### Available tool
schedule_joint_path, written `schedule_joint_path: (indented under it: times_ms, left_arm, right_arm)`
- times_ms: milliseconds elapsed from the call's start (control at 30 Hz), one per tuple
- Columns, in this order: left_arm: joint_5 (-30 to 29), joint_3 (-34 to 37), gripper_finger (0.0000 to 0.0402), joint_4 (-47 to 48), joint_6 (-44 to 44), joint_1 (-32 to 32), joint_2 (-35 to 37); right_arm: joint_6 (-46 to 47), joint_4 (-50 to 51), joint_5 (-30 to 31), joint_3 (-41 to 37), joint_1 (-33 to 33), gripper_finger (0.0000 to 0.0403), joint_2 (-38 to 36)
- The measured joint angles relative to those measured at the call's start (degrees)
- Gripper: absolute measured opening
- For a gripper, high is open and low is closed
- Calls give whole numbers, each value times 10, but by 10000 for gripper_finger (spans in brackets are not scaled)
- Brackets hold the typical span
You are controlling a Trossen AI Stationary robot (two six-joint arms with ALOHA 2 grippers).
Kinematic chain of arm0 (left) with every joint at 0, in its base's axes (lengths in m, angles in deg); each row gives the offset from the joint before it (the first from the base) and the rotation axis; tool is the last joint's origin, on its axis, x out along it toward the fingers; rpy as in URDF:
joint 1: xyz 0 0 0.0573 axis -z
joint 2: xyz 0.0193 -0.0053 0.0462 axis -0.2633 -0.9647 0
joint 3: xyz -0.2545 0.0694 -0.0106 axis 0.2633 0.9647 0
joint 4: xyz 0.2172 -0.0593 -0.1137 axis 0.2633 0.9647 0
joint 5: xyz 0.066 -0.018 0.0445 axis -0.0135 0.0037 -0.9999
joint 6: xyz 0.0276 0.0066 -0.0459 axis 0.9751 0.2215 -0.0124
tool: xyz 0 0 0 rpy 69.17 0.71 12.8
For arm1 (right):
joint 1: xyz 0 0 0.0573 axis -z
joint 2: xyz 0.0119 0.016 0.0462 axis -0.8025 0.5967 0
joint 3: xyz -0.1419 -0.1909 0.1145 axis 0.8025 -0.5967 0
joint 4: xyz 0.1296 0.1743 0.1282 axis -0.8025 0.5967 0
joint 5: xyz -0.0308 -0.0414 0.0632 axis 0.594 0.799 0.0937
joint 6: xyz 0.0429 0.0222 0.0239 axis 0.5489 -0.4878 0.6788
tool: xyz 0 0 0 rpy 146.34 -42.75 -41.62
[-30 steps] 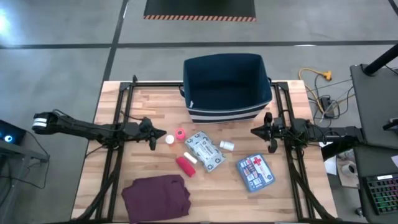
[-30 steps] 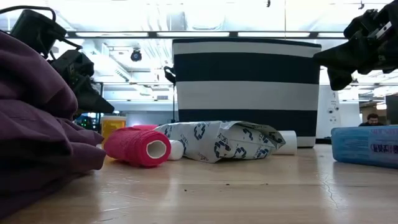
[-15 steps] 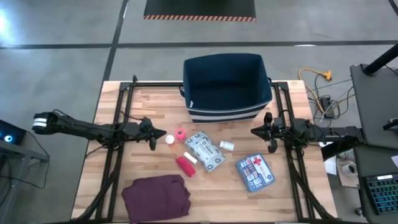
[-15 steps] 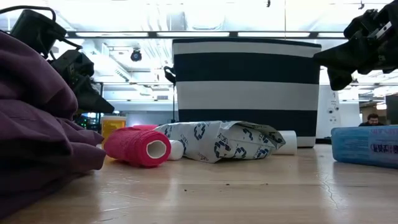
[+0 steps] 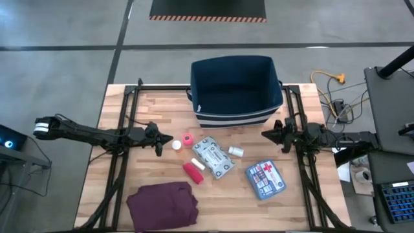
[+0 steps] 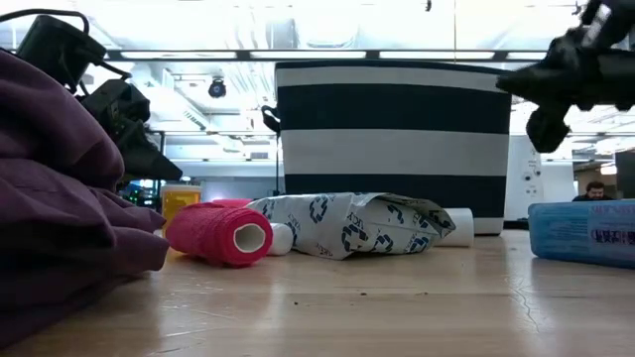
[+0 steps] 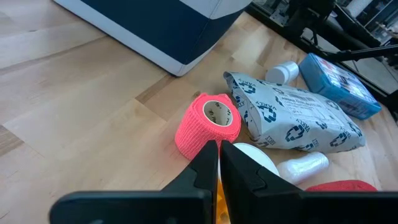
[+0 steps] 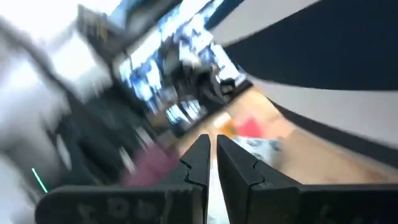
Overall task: Pick & place medical supplies in basket/bin
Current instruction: Put the white pill bottle into the blue bin
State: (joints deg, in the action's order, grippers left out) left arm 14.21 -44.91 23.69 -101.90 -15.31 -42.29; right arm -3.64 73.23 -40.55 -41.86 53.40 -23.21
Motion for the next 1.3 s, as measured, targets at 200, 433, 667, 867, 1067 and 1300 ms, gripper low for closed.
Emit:
schedule_joint_path:
  times_ms: [200, 433, 667, 867, 1067, 1300]
  left_arm:
    - [0, 0, 0, 0, 0, 0, 0]
    - [-25, 0, 0, -15, -10, 0, -3]
    - [-37, -1, 0, -43, -194, -2, -2]
    - [-53, -7, 0, -74, -207, -4, -6]
    - [-39, -7, 0, -163, -280, -3, -2]
    - [-17, -7, 0, -163, -355, -3, -2]
  right_arm:
    - [223, -34, 126, 0, 0, 22, 0]
    - [220, -151, 151, 0, -1, 22, 25]
    - [209, -281, 132, 11, -6, 22, 123]
    - [77, -274, 127, 89, -5, 22, 237]
    - [-65, -257, 184, 199, -2, 22, 328]
    - [-71, -14, 181, 323, -2, 22, 366]
